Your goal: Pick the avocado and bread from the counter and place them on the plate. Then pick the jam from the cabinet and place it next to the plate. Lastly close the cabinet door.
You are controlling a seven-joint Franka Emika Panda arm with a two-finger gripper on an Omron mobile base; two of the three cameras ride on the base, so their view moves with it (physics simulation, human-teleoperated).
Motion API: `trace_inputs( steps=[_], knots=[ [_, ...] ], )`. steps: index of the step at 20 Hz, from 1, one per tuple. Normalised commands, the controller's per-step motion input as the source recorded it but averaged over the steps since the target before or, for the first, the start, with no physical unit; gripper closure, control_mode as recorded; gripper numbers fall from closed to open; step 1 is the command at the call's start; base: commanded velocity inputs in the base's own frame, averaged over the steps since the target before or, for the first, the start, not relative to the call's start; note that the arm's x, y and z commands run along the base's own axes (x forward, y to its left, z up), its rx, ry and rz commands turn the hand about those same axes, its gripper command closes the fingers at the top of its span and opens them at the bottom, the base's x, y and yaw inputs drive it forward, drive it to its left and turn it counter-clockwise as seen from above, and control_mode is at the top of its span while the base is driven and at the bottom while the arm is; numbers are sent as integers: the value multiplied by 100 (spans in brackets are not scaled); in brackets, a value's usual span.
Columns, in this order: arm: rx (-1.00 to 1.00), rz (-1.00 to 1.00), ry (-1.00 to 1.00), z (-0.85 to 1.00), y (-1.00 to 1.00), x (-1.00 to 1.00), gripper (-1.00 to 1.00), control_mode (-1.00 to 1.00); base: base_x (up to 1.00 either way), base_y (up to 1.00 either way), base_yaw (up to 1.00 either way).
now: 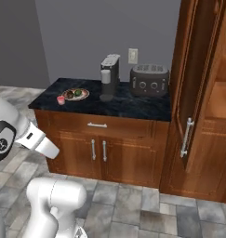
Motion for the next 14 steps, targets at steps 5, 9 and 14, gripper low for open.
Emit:
trace_inputs(
  steps=[5, 9, 14],
  knots=[
    [0, 0, 0, 0, 0, 0, -100, 100, -43, -61, 0],
    [0, 0, 0, 0, 0, 0, -100, 100, -38, -67, 0],
    [0, 0, 0, 0, 0, 0, -100, 100, -31, -64, 0]
  ],
)
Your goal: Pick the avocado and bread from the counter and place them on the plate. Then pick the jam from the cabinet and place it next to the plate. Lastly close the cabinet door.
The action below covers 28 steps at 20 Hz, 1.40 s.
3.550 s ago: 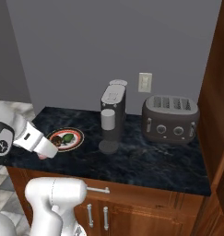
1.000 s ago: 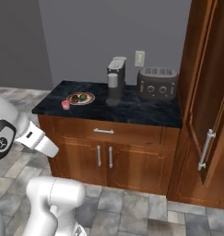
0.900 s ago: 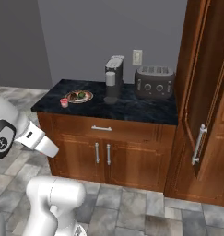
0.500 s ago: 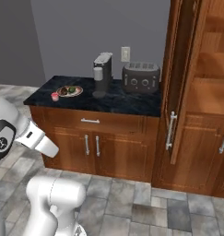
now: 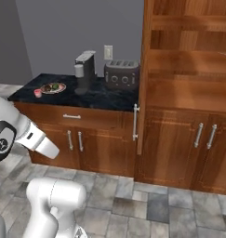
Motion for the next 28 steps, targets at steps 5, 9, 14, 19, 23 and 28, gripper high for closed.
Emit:
trace_inputs(
  steps=[5, 9, 14, 19, 23, 28],
  knots=[
    [0, 0, 0, 0, 0, 0, -100, 100, -25, -64, 0],
    [0, 0, 0, 0, 0, 0, -100, 100, -22, -69, 0],
    [0, 0, 0, 0, 0, 0, -100, 100, -14, -63, 0],
    [0, 0, 0, 0, 0, 0, -100, 100, -8, -63, 0],
    [0, 0, 0, 0, 0, 0, -100, 100, -5, -59, 0],
    [0, 0, 0, 0, 0, 0, -100, 100, 0, -53, 0]
  ],
)
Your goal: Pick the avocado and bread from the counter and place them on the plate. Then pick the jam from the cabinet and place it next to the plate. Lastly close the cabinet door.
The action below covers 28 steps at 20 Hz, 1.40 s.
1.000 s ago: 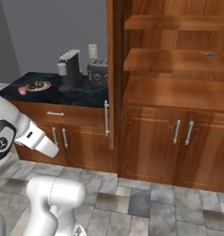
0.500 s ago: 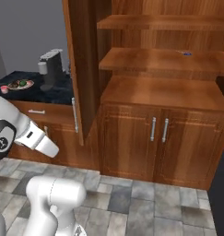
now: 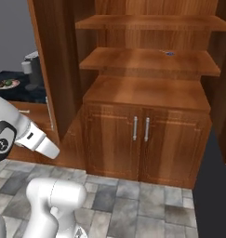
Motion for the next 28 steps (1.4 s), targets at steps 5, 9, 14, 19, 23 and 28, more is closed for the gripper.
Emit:
trace_inputs(
  steps=[5, 9, 14, 19, 23, 28],
  knots=[
    [0, 0, 0, 0, 0, 0, -100, 100, 0, -45, 0],
    [0, 0, 0, 0, 0, 0, -100, 100, 1, -36, 0],
    [0, 0, 0, 0, 0, 0, -100, 100, 13, -24, 0],
    [0, 0, 0, 0, 0, 0, -100, 100, 15, -22, 0],
    [0, 0, 0, 0, 0, 0, -100, 100, 24, -24, 0],
    [0, 0, 0, 0, 0, 0, -100, 100, 31, -32, 0]
  ],
)
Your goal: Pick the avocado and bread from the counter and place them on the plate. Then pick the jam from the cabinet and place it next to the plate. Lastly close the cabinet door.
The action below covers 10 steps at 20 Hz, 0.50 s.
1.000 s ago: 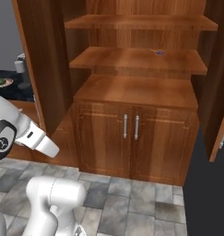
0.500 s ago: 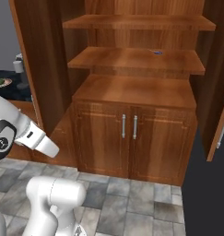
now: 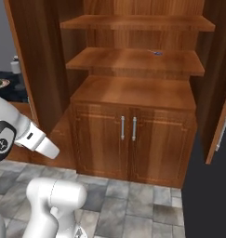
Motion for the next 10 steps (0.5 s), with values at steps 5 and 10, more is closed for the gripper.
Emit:
trace_inputs(
  steps=[5, 10],
  knots=[
    [0, 0, 0, 0, 0, 0, -100, 100, 41, -33, -4],
    [0, 0, 0, 0, 0, 0, -100, 100, 44, -18, -11]
  ],
)
